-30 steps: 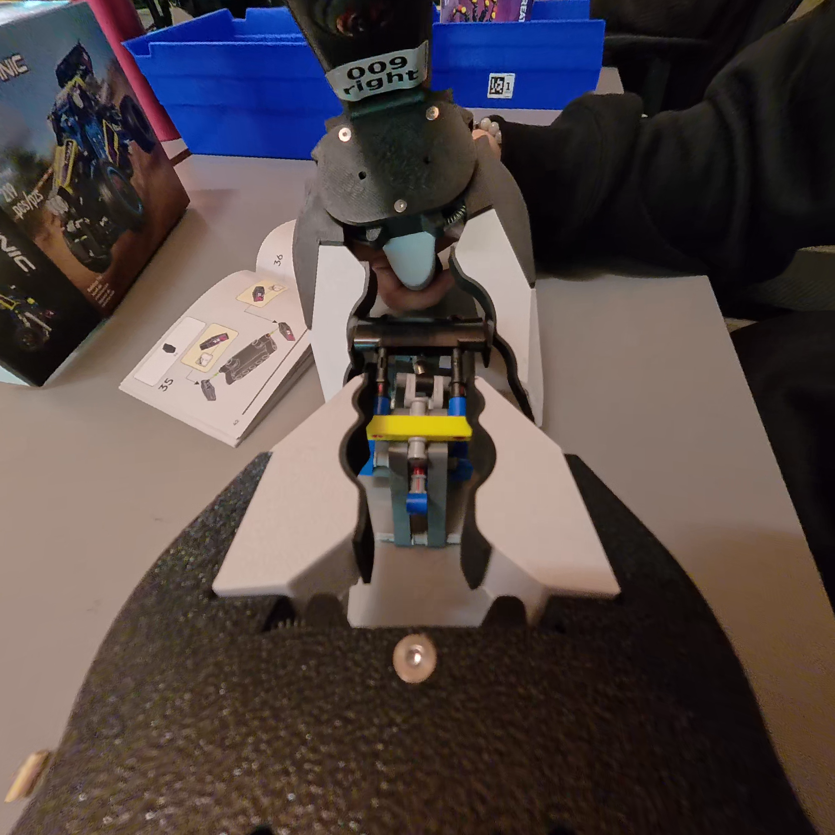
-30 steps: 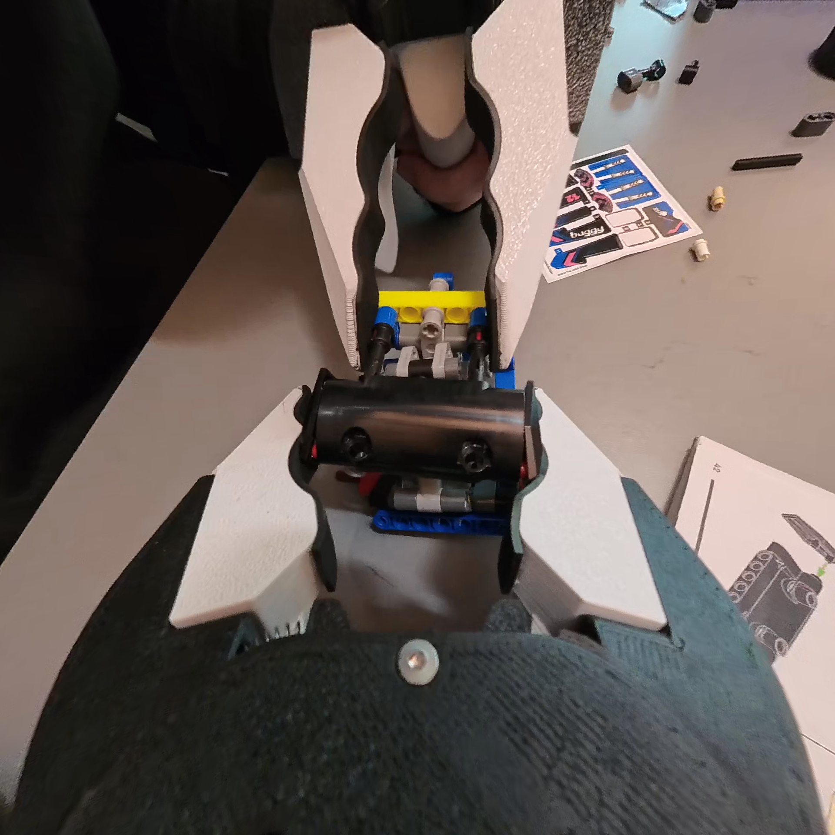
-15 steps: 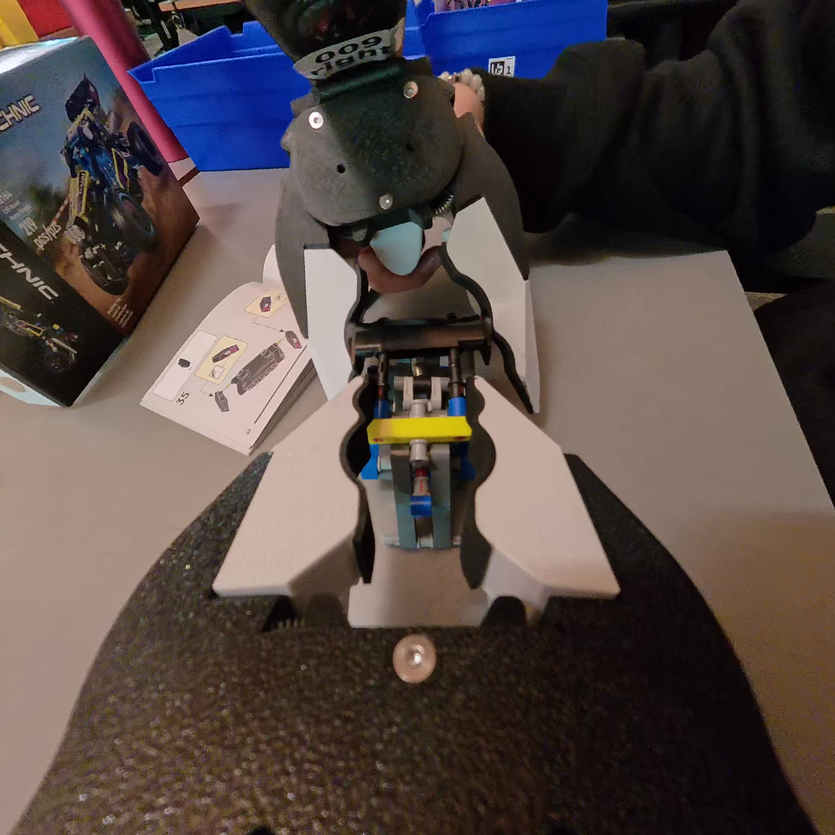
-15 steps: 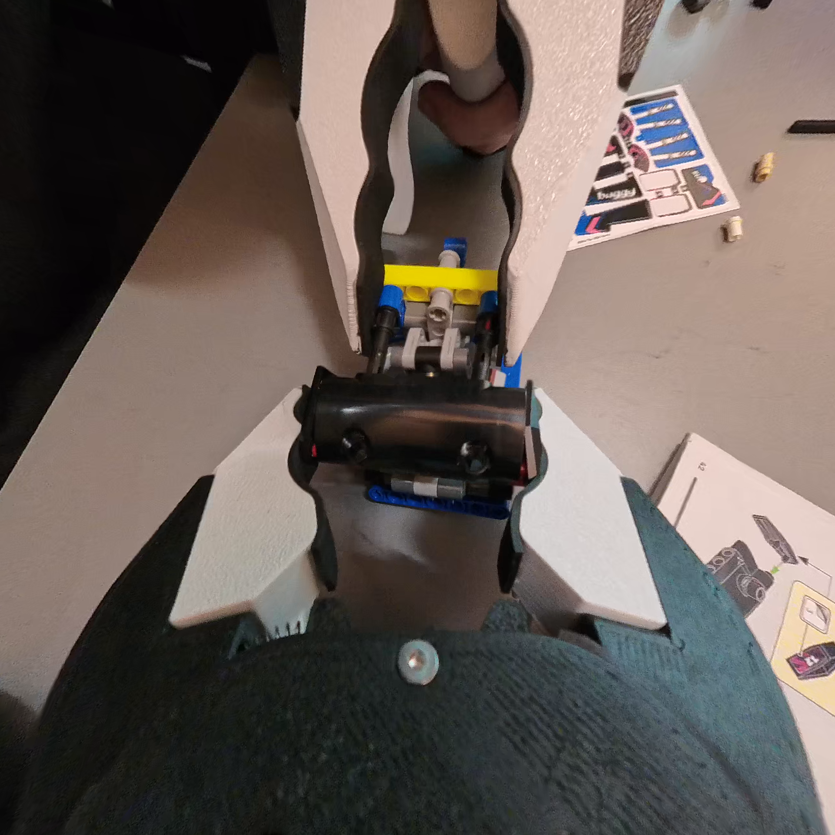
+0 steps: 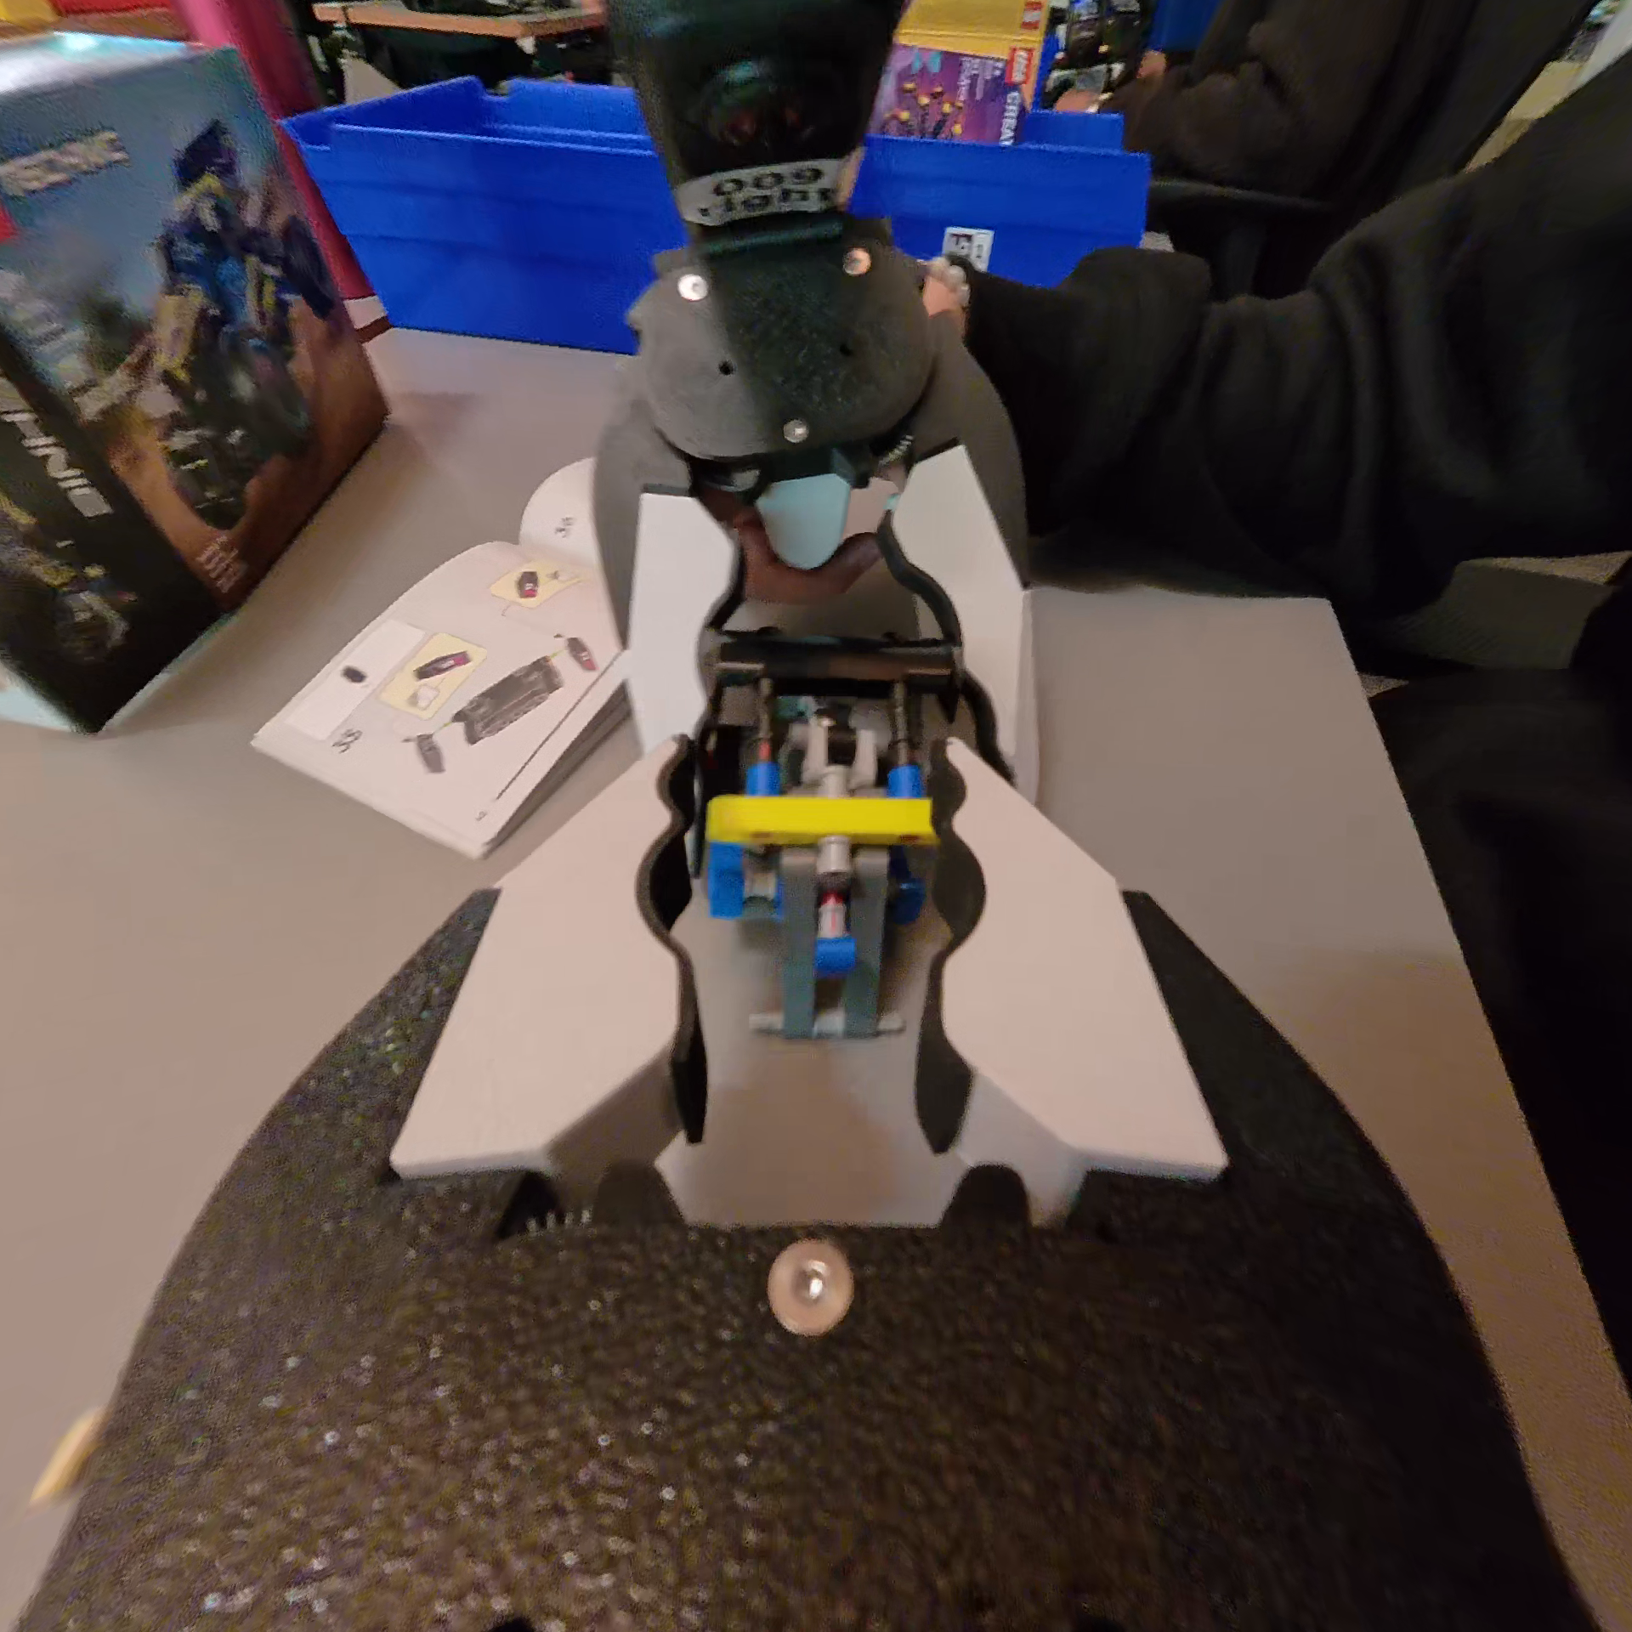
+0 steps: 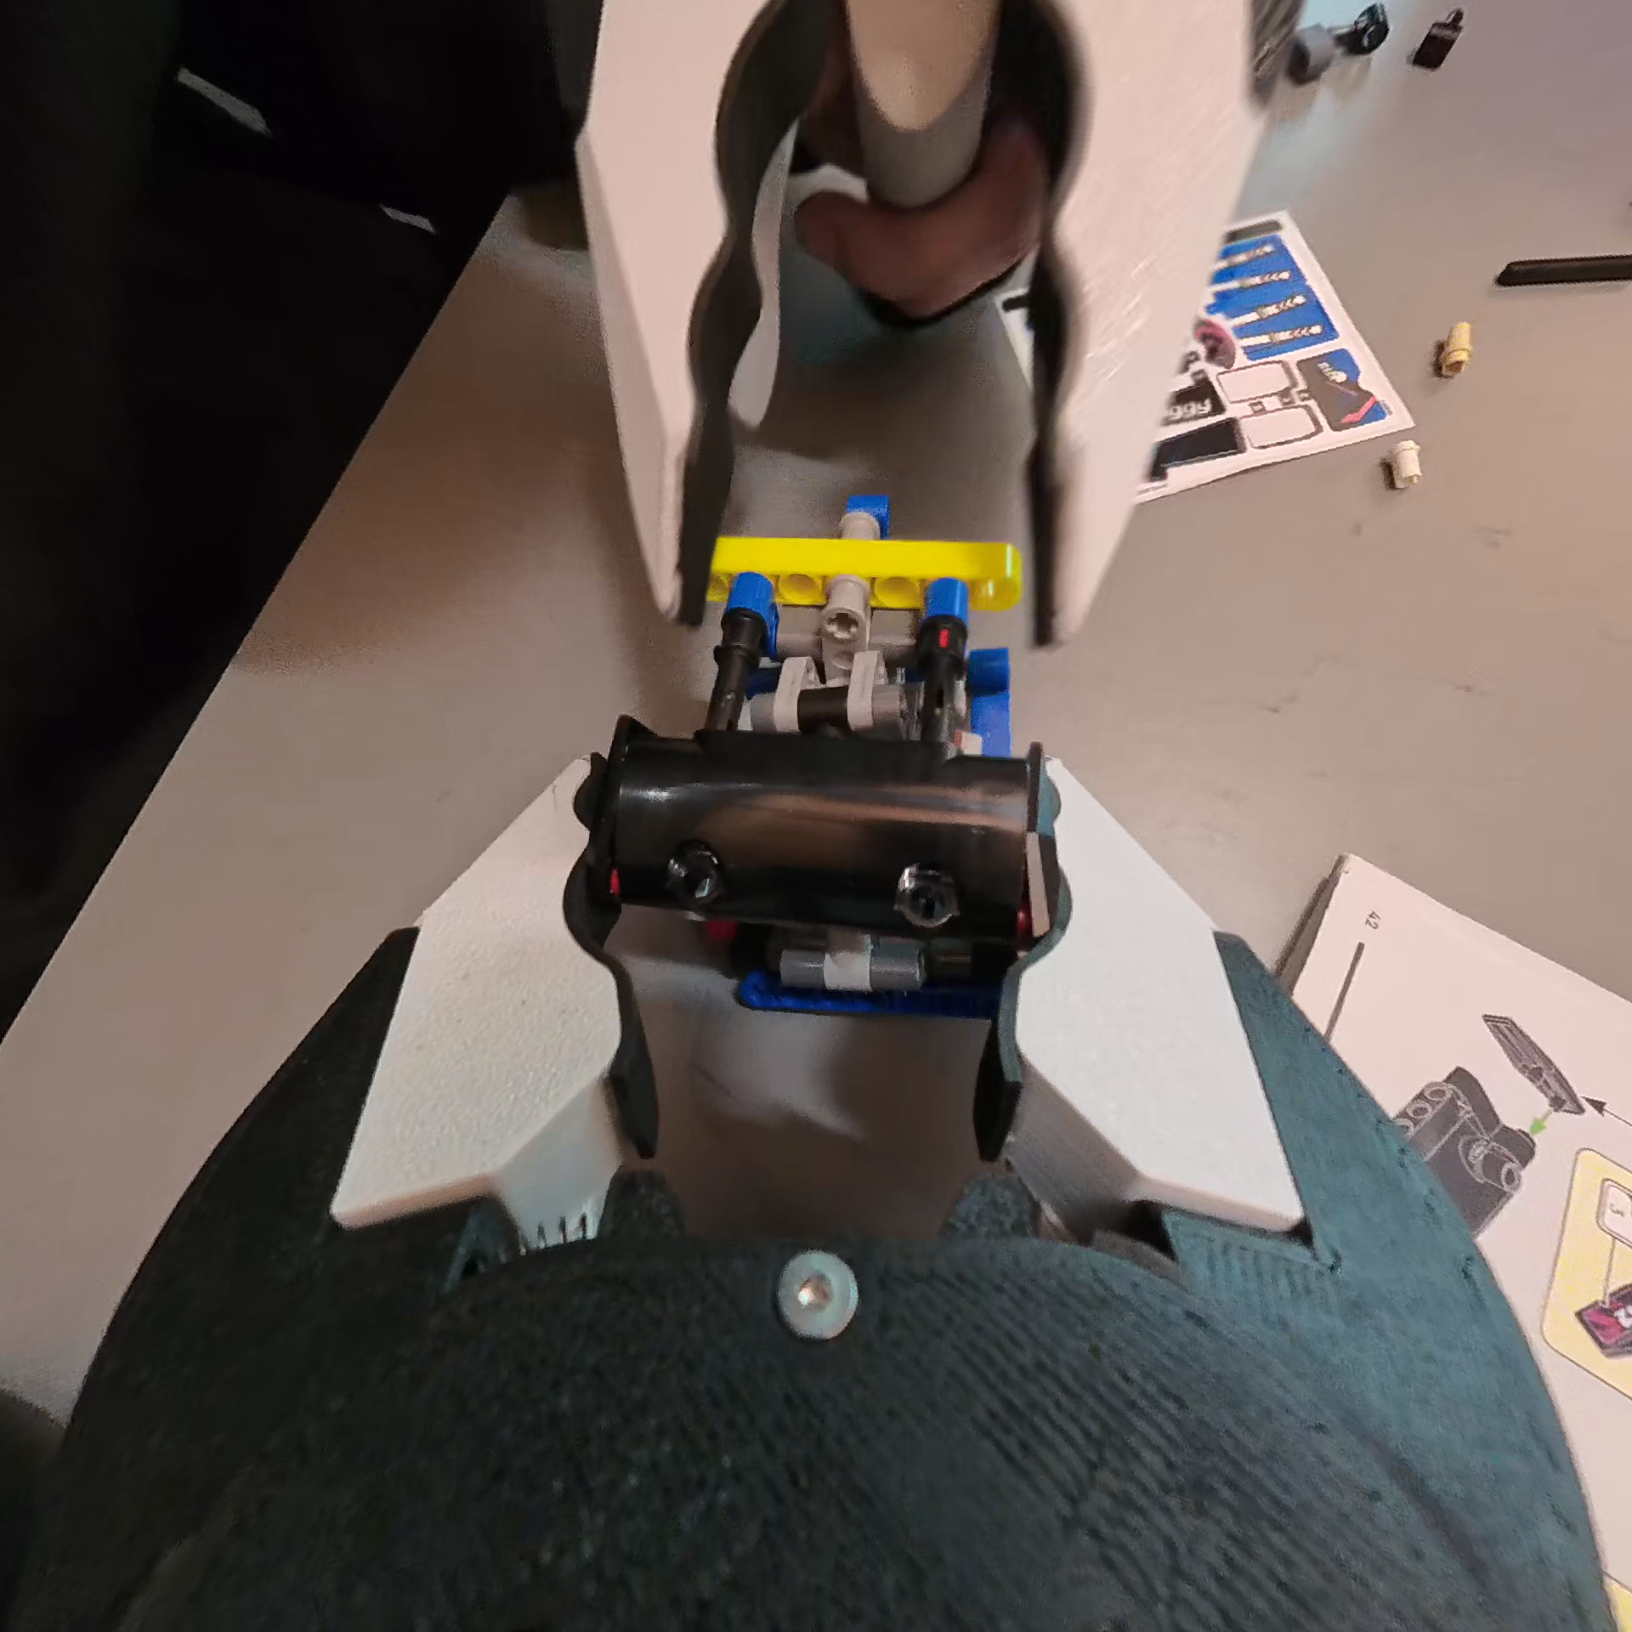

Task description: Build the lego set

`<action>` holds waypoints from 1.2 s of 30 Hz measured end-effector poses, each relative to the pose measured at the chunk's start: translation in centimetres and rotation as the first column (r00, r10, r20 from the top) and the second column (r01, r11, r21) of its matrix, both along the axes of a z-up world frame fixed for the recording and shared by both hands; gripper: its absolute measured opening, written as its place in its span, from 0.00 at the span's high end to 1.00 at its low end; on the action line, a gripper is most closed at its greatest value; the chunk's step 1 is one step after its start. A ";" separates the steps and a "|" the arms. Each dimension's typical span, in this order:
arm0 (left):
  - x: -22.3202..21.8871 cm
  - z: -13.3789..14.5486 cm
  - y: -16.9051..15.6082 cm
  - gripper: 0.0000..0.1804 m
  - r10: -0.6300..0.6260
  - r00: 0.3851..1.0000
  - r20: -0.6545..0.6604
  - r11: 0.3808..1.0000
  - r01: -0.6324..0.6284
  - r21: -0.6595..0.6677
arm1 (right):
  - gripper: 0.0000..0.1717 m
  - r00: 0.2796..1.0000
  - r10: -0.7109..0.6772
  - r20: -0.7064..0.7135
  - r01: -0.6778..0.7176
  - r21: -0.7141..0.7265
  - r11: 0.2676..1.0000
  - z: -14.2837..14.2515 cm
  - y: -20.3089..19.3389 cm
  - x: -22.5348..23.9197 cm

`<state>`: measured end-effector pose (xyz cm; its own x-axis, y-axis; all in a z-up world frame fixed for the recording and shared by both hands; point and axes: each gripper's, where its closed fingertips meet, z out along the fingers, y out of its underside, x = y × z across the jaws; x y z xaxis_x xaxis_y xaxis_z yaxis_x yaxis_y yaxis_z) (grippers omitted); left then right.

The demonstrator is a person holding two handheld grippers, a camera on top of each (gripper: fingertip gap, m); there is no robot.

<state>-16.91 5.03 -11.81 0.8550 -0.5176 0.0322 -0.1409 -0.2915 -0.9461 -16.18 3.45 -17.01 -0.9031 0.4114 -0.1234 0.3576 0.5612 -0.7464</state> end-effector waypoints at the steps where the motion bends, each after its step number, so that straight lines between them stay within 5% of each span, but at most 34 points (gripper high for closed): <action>1: -0.7 0.1 -0.3 0.71 0.015 1.000 -0.014 1.000 -0.015 -0.003 | 0.47 1.000 0.001 0.003 -0.001 0.001 1.000 0.0 0.0 0.0; 5: -1.4 -0.2 -1.2 0.70 0.028 0.999 -0.035 0.999 -0.028 -0.016 | 0.47 1.000 0.006 -0.004 -0.006 -0.004 1.000 0.0 -0.2 0.1; 10: -2.5 0.5 -0.9 0.75 0.221 0.935 0.278 0.956 -0.151 -0.252 | 0.47 1.000 -0.001 -0.018 0.002 0.007 1.000 0.1 -0.2 0.0; 16: -1.4 -1.4 -1.2 0.74 0.275 0.918 0.286 0.933 -0.183 -0.311 | 0.47 1.000 -0.001 -0.030 0.002 0.024 1.000 -0.1 -0.3 0.0; 21: 0.3 -1.3 -0.9 0.86 0.227 0.818 0.529 0.942 -0.046 -0.332 | 0.47 0.999 0.002 -0.044 -0.001 0.034 0.999 -0.1 -0.5 0.1; 36: 0.0 -1.4 -0.7 0.89 0.199 0.720 0.665 0.933 0.070 -0.354 | 0.47 0.999 -0.014 -0.038 0.015 0.018 1.000 -0.3 -0.4 -0.2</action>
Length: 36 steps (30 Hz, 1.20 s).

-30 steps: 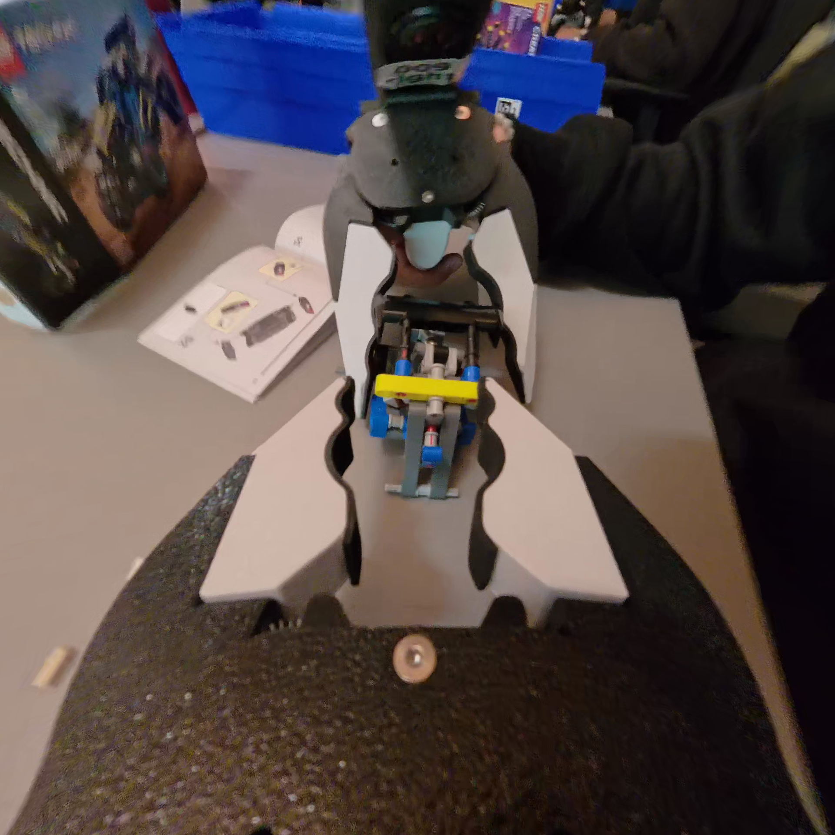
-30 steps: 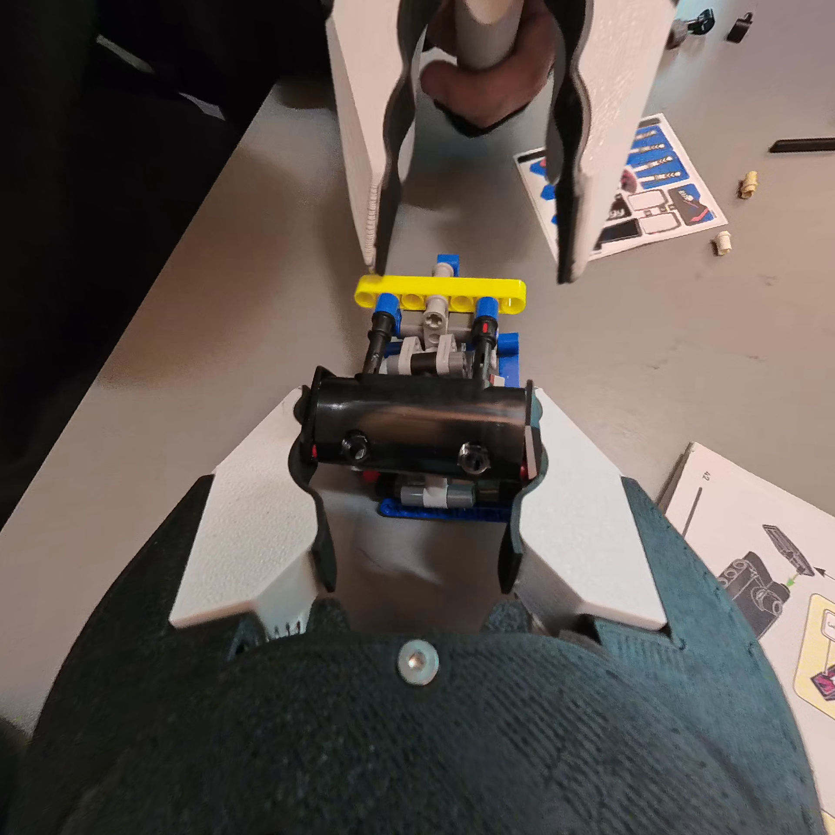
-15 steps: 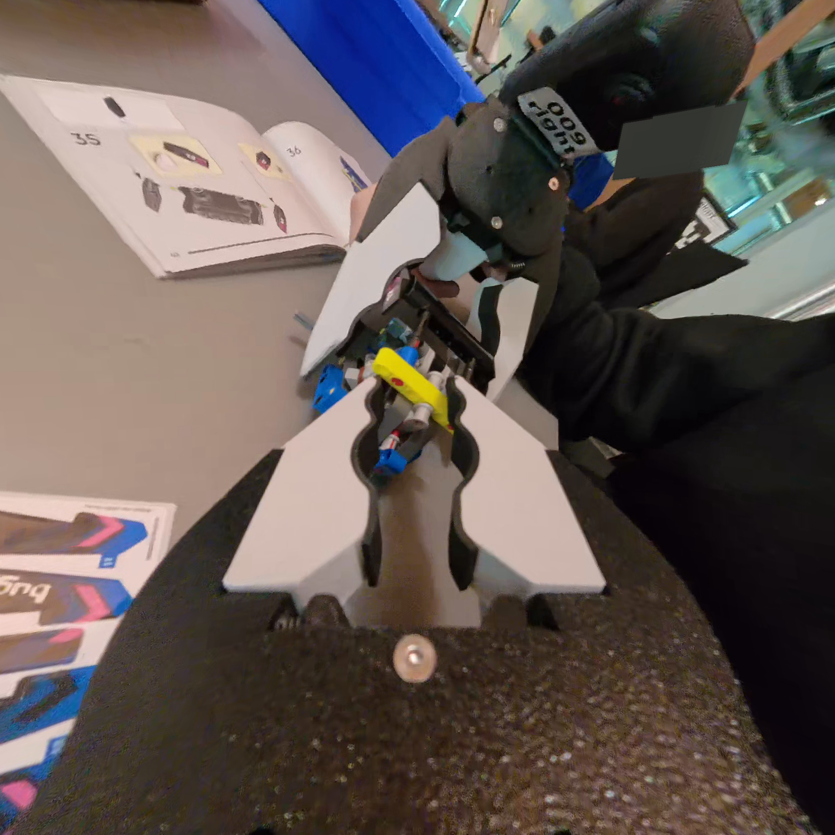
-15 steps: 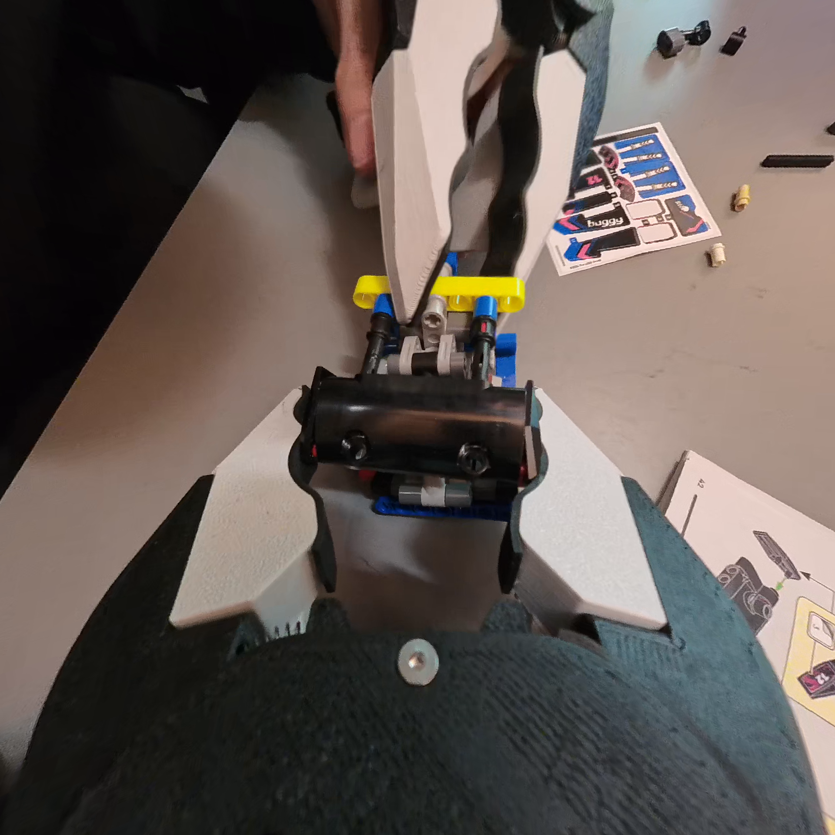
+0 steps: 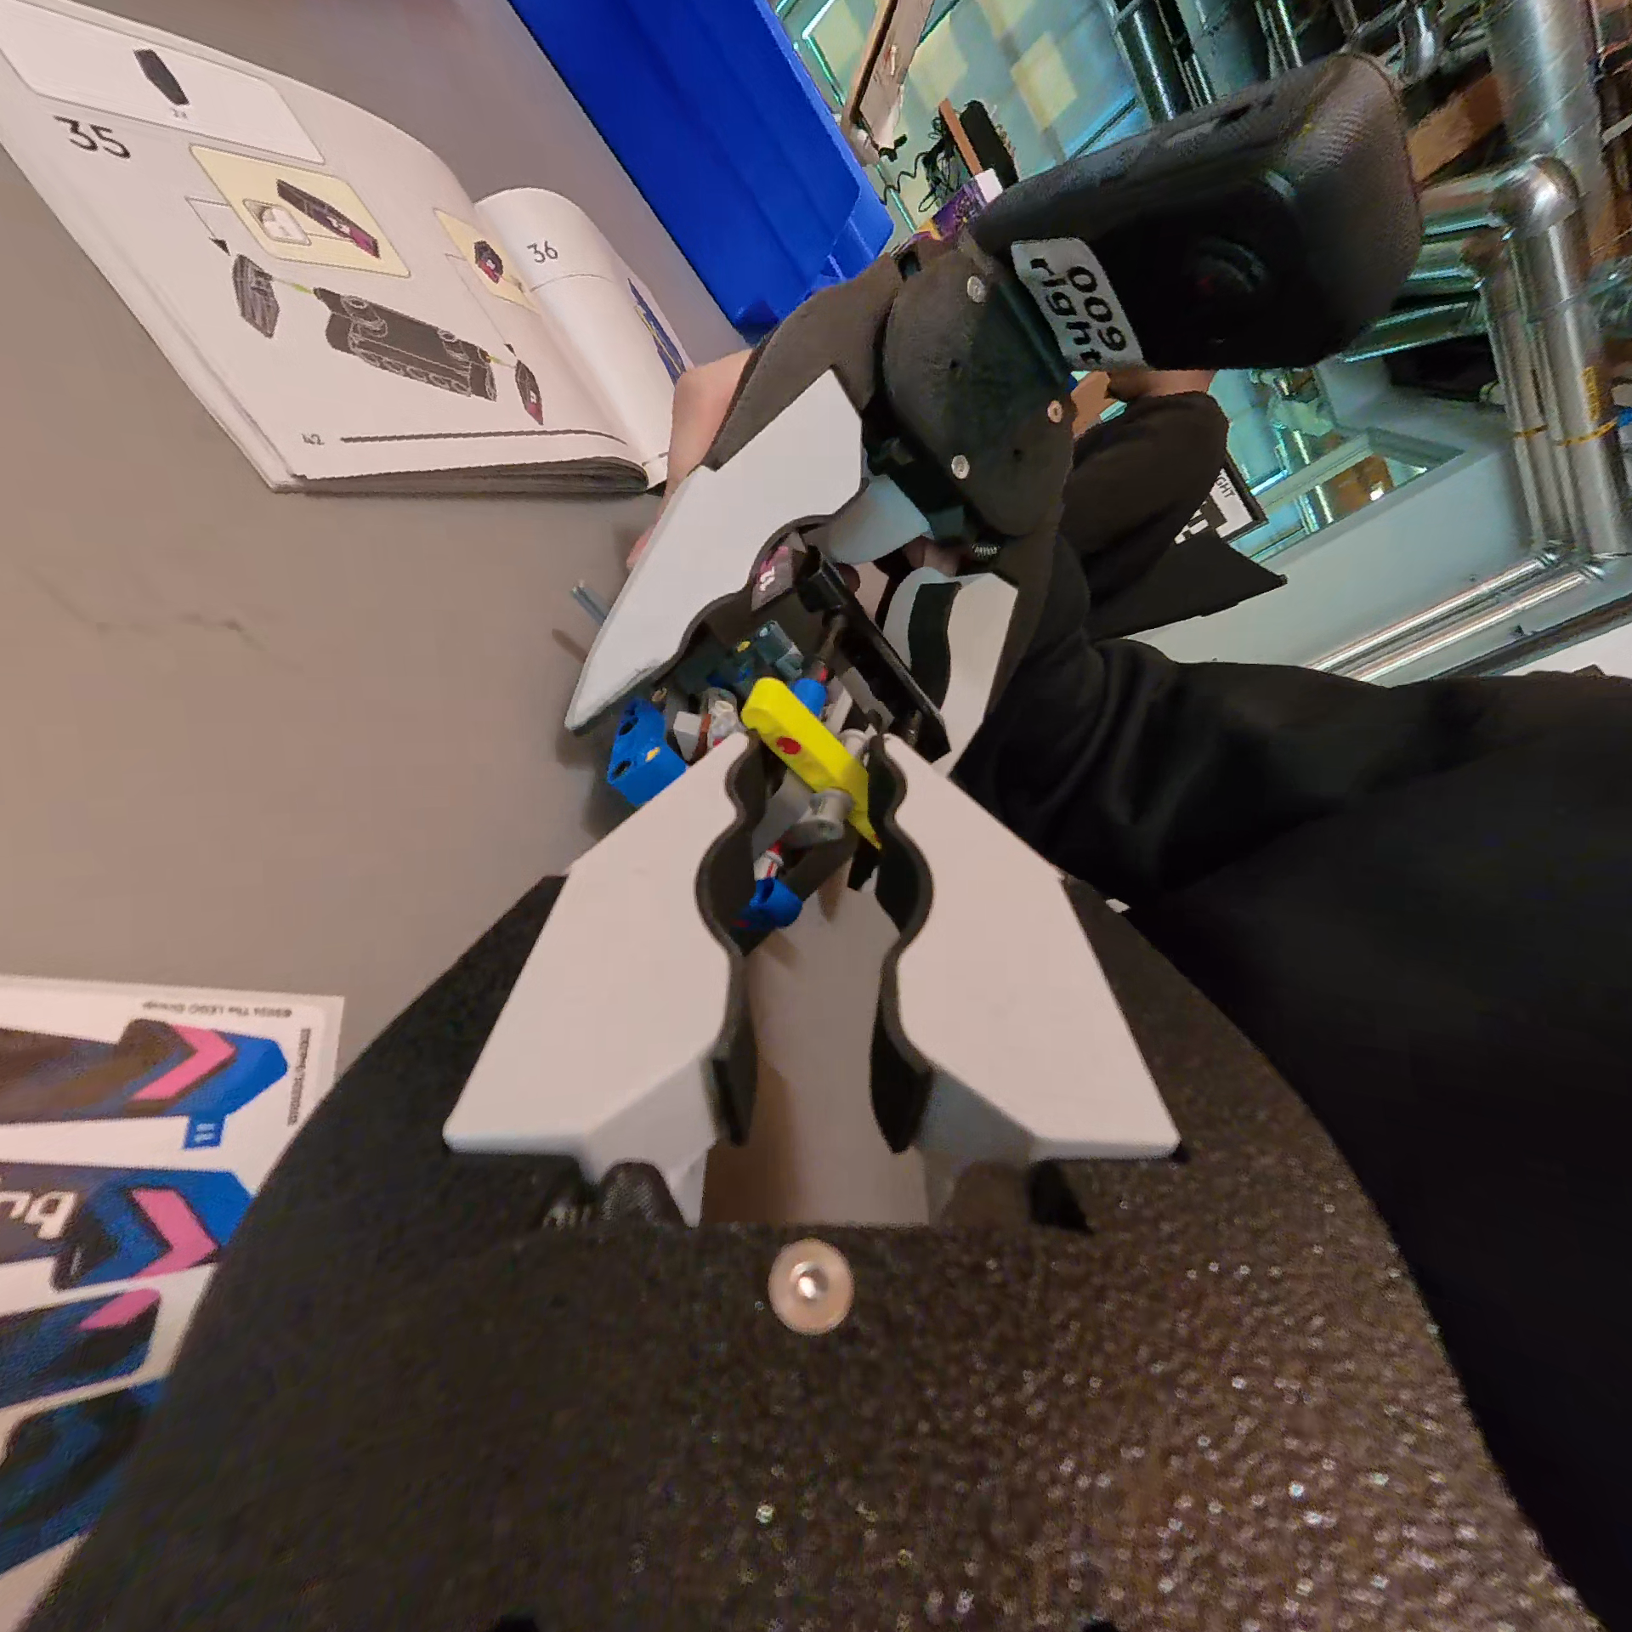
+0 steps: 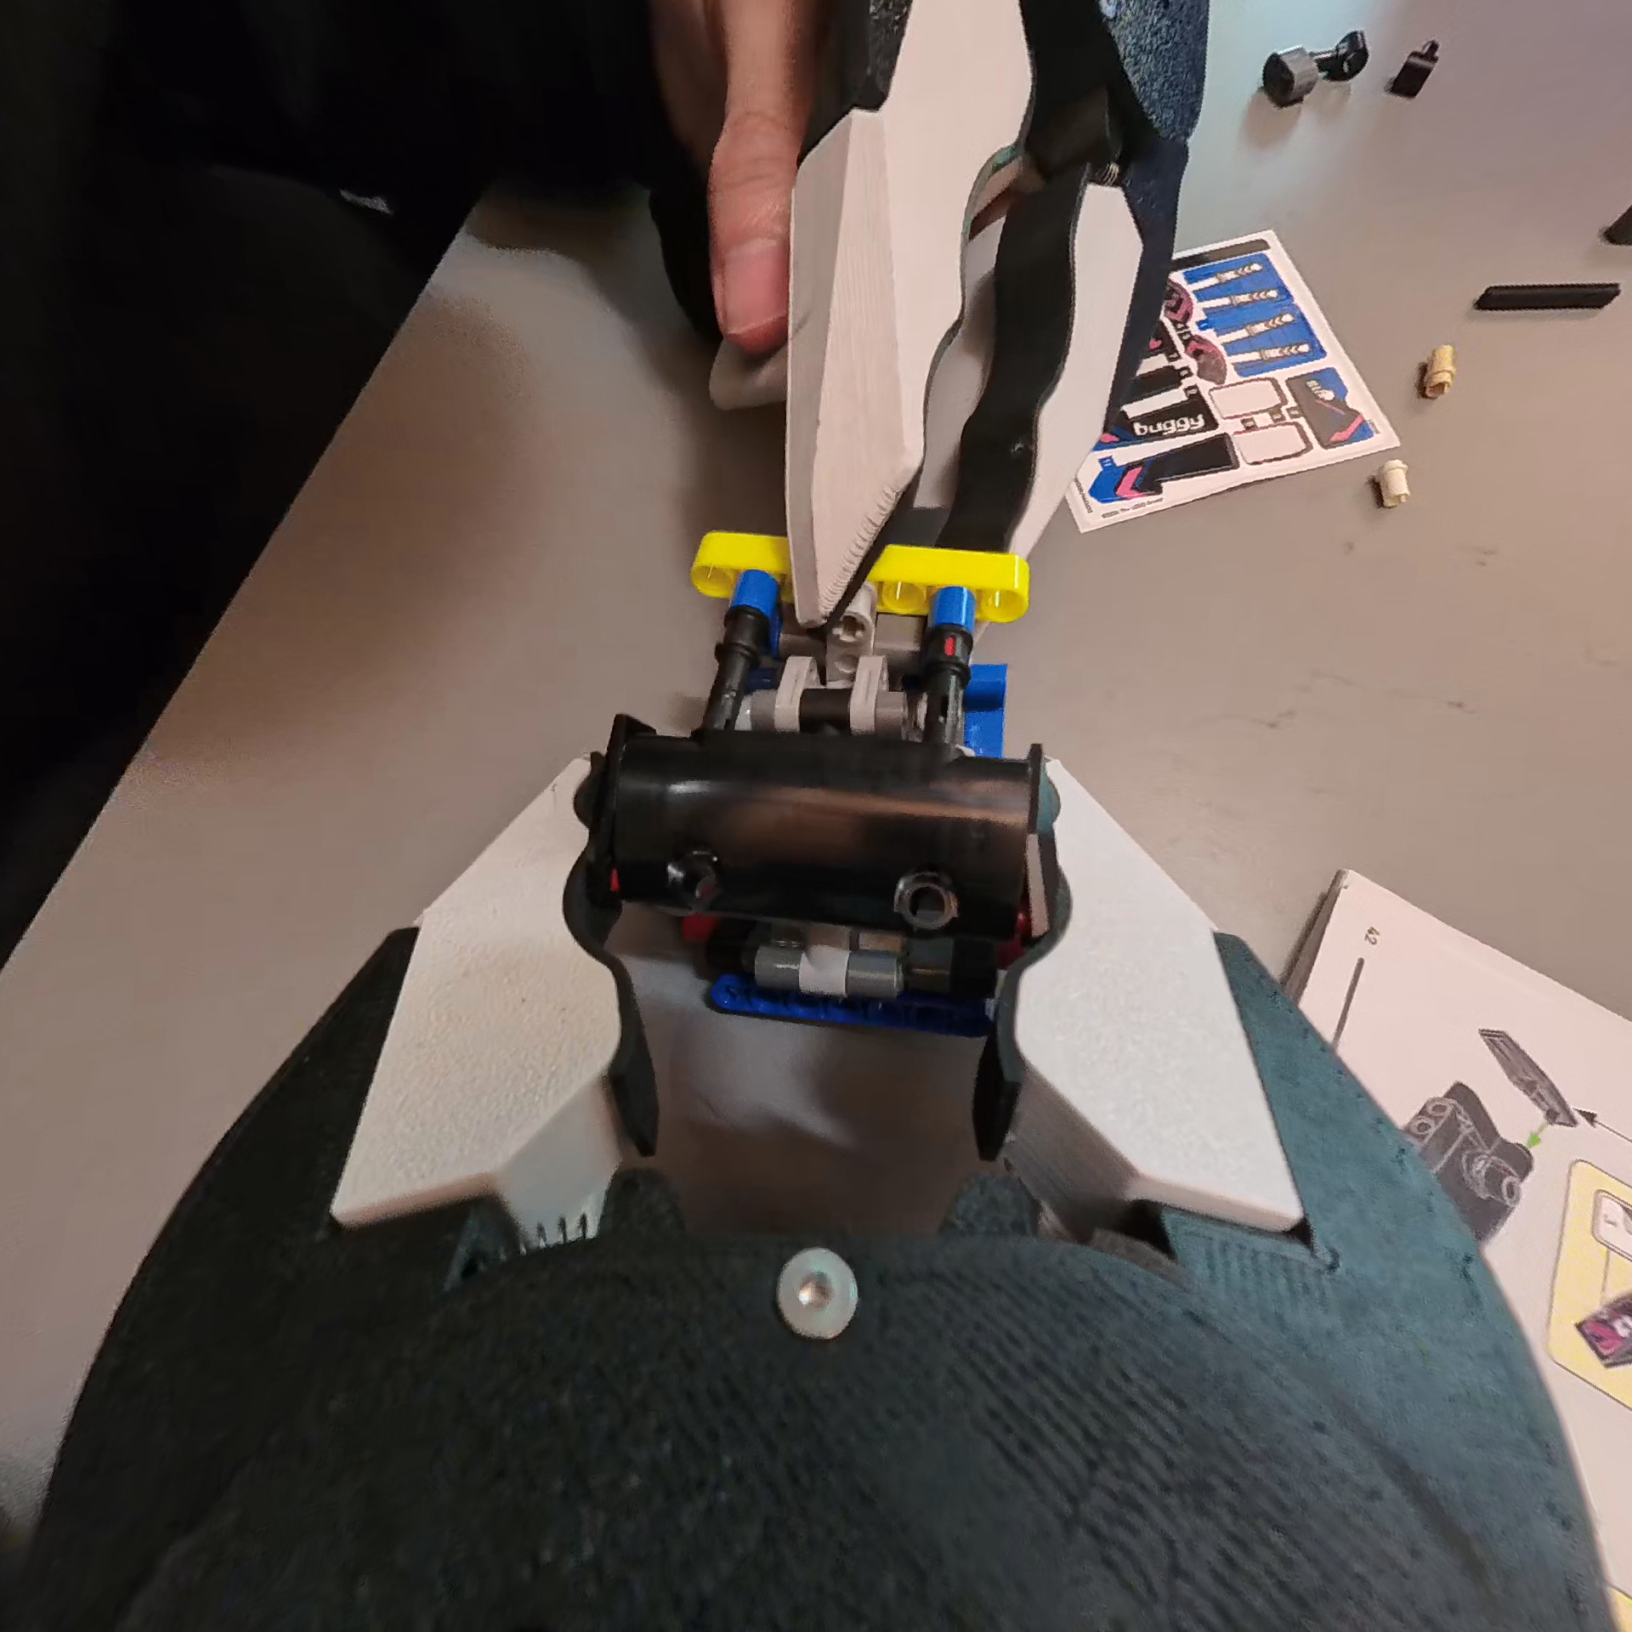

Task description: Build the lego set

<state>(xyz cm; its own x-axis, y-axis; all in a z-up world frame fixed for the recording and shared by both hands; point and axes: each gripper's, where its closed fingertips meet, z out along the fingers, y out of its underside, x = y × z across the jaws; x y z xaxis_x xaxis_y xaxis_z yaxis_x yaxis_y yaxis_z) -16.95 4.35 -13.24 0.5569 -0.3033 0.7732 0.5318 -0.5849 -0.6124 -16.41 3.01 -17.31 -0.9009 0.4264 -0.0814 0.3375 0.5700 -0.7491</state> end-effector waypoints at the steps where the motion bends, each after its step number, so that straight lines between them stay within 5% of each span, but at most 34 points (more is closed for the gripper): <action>1: 0.0 0.0 0.0 0.89 0.001 1.000 -0.004 1.000 -0.001 0.001 | 0.47 1.000 0.003 -0.006 -0.003 0.020 1.000 -0.1 0.1 0.0; 16: -0.3 -0.2 0.2 0.89 0.011 0.986 -0.164 1.000 -0.009 0.013 | 0.47 0.999 0.011 0.045 -0.027 0.382 0.924 -0.8 2.6 0.2; 22: -0.3 0.1 0.2 0.89 0.008 0.993 -0.120 0.999 -0.004 0.032 | 0.47 0.993 0.066 0.099 -0.089 0.251 0.964 -0.4 1.5 0.3; 36: -0.3 0.2 0.4 0.89 0.022 0.995 -0.092 0.999 -0.019 0.037 | 0.47 0.994 -0.005 0.112 -0.019 0.215 0.976 -0.7 1.3 0.4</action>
